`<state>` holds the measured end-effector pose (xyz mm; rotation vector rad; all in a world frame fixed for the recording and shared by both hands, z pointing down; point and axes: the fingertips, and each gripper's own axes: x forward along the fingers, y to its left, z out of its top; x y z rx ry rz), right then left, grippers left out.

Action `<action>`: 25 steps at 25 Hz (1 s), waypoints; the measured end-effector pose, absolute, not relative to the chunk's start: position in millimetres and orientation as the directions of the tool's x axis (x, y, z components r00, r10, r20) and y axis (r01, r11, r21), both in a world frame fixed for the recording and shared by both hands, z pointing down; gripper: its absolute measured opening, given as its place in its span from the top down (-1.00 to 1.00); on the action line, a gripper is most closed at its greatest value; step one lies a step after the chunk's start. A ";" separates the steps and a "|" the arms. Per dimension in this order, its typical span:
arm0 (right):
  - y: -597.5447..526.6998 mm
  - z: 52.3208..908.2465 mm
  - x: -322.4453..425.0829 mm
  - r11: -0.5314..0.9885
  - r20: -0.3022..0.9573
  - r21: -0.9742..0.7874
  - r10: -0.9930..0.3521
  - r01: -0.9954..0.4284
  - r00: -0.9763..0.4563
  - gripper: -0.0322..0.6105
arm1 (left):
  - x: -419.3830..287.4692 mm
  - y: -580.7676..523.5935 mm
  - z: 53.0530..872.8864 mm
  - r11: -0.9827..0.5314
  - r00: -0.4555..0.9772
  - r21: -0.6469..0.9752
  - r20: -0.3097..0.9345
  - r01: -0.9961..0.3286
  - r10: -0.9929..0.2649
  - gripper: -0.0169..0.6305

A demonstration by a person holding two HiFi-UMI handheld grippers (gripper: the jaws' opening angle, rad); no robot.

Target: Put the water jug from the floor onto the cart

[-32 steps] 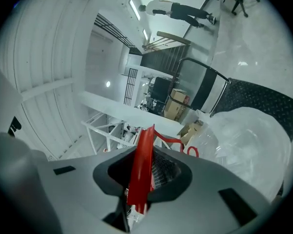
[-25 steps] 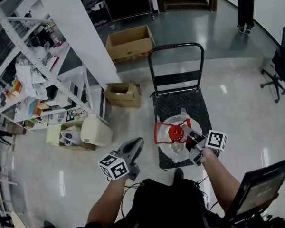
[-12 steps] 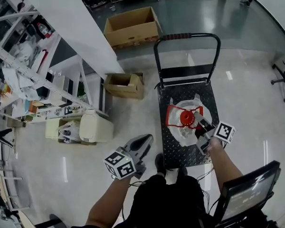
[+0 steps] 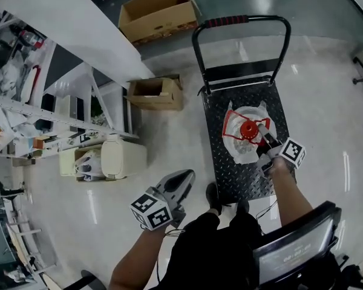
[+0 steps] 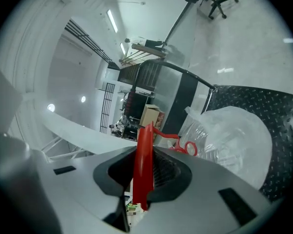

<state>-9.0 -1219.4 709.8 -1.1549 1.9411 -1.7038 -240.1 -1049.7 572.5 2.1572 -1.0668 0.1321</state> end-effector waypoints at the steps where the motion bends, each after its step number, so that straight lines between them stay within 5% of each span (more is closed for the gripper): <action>1: -1220.3 717.1 -5.7 -0.047 0.276 -0.933 -0.732 -0.357 -0.623 0.70 | -238.5 -1050.6 575.4 -0.400 0.656 0.560 0.387 -0.725 -0.648 0.97; 8: -1221.2 736.6 32.9 -0.084 0.252 -0.947 -0.796 -0.311 -0.550 0.70 | -230.4 -1043.0 594.6 -0.384 0.667 0.579 0.421 -0.720 -0.615 0.97; 19: -1168.3 763.7 94.0 -0.243 0.399 -0.908 -0.747 -0.340 -0.532 0.67 | -194.0 -1010.0 581.2 -0.387 0.667 0.571 0.438 -0.724 -0.603 0.97; 22: -1158.4 778.1 104.2 -0.264 0.448 -0.884 -0.711 -0.386 -0.541 0.25 | -188.1 -1006.8 574.2 -0.392 0.653 0.549 0.434 -0.738 -0.621 0.97; 25: -1146.5 778.8 117.9 -0.239 0.499 -0.841 -0.690 -0.486 -0.525 0.20 | -181.5 -1006.5 563.3 -0.402 0.642 0.529 0.418 -0.747 -0.643 0.97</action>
